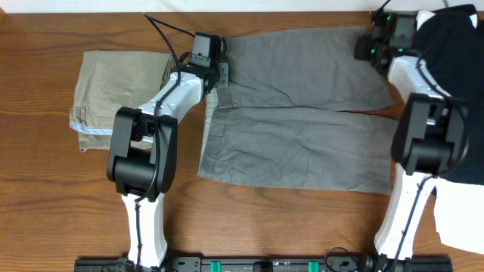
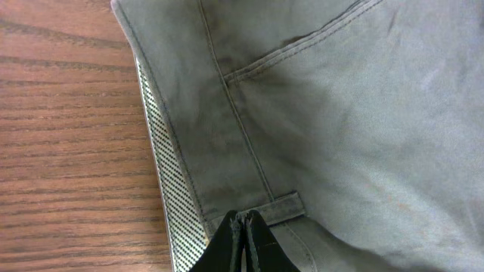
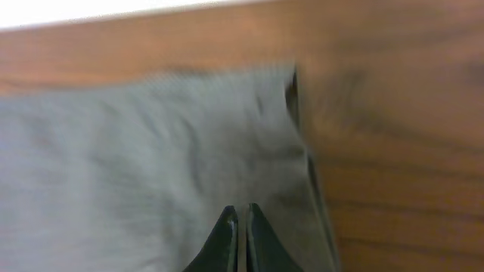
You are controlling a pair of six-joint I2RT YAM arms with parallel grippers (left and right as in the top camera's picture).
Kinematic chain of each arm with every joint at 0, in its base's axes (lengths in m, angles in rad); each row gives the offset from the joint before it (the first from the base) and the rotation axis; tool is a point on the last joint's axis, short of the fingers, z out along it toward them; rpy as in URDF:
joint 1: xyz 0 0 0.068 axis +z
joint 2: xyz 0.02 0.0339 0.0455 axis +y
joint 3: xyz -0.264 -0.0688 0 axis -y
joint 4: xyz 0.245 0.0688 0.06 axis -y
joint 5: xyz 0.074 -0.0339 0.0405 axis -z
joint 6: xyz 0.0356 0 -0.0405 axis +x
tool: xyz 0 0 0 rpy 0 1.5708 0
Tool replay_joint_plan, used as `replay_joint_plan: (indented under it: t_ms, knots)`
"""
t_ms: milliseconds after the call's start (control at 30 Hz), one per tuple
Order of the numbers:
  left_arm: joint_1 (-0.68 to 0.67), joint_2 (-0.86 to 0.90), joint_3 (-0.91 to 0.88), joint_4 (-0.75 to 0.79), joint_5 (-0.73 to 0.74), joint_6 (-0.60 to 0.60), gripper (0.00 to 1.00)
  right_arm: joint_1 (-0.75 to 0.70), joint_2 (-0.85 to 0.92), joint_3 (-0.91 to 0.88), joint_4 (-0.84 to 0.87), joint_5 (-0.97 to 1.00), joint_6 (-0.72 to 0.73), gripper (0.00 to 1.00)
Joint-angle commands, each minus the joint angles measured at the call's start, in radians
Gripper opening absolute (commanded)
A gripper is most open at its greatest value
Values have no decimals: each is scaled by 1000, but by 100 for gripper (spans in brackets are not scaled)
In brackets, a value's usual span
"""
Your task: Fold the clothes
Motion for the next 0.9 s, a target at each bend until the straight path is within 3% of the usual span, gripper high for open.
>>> replay_joint_plan:
  t_ms: [0, 167, 267, 500, 700, 800, 867]
  knots:
    - [5, 0, -1, -7, -12, 59, 6, 3, 40, 11, 26, 9, 8, 4]
    - [5, -13, 0, -11, -12, 79, 6, 2, 0, 12, 34, -1, 0, 8]
    - [5, -59, 0, -27, -12, 79, 6, -2, -82, 12, -43, -2, 1, 11]
    - [5, -283, 0, -268, -12, 66, 6, -3, -403, 12, -582, -1, 58, 21]
    - [4, -488, -1, -515, -11, 20, 6, -17, -612, 12, -1007, -1, 53, 18]
    - [4, -556, -1, -648, -11, -41, 15, -17, -669, 11, -1162, 4, 135, 10]
    - [4, -572, -1, -699, -11, -77, 17, -17, -684, 11, -1230, 10, 171, 10]
